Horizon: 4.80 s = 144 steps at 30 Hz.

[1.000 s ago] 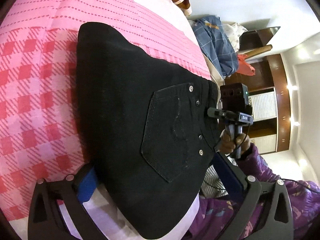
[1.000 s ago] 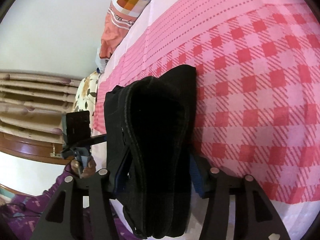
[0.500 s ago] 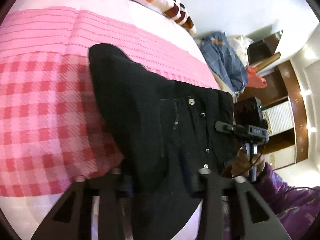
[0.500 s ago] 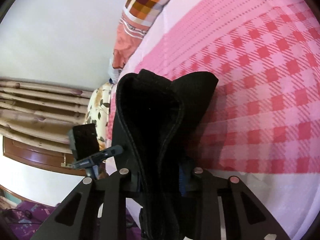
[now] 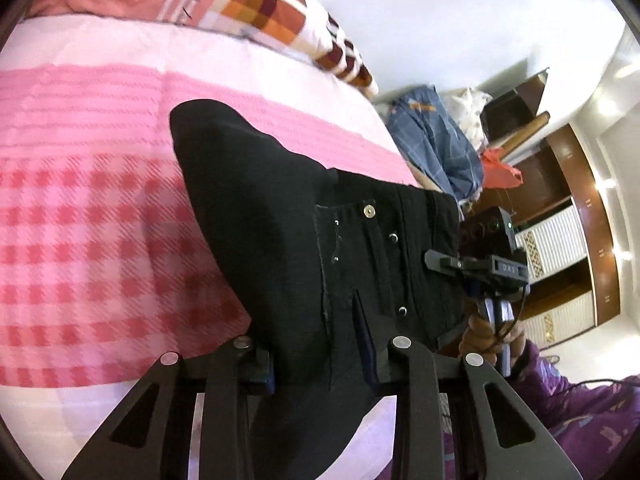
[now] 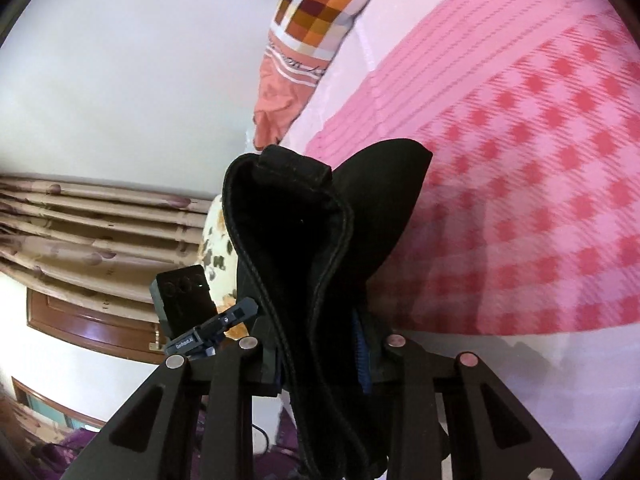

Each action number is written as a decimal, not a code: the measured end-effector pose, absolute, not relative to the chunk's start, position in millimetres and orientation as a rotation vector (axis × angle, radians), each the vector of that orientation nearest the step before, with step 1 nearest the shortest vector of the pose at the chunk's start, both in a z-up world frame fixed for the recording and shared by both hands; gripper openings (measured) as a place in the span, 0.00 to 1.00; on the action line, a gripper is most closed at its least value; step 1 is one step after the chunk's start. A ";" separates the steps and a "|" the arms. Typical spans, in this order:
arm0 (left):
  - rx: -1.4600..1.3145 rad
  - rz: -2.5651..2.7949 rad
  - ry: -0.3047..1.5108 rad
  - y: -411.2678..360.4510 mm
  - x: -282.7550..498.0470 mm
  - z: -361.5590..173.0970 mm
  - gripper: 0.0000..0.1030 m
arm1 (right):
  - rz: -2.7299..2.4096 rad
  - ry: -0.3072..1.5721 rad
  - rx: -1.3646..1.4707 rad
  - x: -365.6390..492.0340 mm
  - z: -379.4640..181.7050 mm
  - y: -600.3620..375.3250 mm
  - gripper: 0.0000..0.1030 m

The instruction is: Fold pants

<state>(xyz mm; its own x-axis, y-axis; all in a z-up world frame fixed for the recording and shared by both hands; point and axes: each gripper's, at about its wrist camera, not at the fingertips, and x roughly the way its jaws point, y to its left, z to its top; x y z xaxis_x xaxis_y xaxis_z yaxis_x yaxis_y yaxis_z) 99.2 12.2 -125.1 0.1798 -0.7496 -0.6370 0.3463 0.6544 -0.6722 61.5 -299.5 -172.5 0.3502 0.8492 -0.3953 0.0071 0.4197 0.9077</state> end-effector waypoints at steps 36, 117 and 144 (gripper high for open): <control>-0.233 -0.260 0.844 264.4 244.3 -99.0 0.31 | 0.881 1.176 0.872 309.0 -190.1 -13.5 0.25; -0.113 0.177 0.321 222.3 68.2 35.9 1.00 | 0.296 0.588 0.210 86.0 -12.0 -9.0 0.99; -0.052 0.084 0.438 218.6 81.6 8.2 1.00 | 0.301 0.654 0.188 92.4 -29.8 4.7 0.99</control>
